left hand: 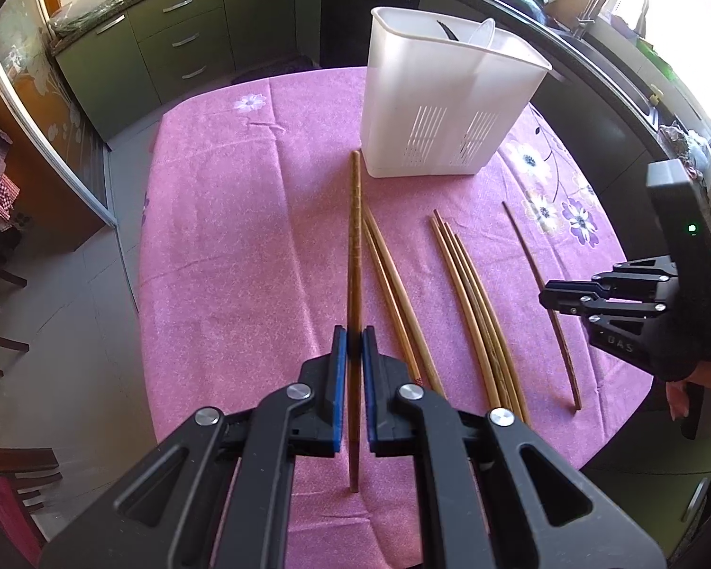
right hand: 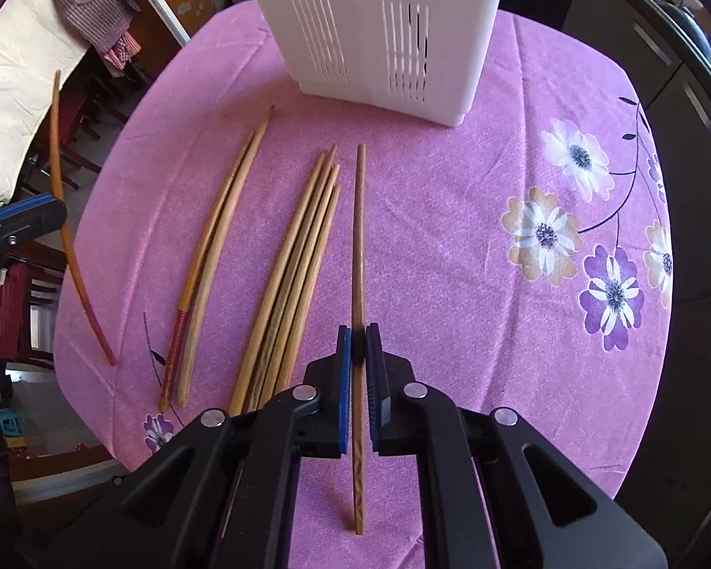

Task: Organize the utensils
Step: 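Lift the chopstick upright with the left tool while the right tool grasps another chopstick, then carry both chopsticks over the white caddy and release them into it with both tools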

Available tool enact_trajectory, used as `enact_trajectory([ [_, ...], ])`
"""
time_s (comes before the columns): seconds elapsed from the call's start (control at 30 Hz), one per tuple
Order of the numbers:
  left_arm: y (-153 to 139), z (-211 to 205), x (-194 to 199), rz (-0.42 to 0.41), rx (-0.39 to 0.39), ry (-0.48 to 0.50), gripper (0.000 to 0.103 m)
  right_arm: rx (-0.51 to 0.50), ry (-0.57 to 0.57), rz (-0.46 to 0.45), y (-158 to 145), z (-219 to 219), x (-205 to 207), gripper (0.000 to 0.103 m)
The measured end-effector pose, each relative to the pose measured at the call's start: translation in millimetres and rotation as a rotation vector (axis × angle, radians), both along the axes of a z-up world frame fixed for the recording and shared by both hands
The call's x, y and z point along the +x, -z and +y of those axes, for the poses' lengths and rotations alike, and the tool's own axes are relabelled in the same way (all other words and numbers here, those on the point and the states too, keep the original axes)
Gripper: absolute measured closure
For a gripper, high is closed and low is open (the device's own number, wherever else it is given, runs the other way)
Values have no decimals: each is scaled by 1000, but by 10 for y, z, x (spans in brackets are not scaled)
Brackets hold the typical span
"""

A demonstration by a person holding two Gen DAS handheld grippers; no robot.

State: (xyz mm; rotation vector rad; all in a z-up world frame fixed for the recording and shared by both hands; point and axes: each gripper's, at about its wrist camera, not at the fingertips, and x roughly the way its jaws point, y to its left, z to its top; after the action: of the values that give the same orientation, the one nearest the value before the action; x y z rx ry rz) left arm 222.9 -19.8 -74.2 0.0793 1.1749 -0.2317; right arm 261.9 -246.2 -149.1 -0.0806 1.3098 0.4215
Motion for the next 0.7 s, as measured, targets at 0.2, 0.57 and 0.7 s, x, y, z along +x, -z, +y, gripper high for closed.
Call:
enact_trajectory([
  [0.2,-147,-30,-79,-30,-9,11,96,83,4,-137,-463,-255,-297,96],
  [0.57,-349,-80,-196,-70,-13,28,96,136,-12,-266,-946,-566,-699,96],
  [0.7,-411,-99,-198,-82,-15,31,96,142,-9,-276,-962,-575,-677,96],
])
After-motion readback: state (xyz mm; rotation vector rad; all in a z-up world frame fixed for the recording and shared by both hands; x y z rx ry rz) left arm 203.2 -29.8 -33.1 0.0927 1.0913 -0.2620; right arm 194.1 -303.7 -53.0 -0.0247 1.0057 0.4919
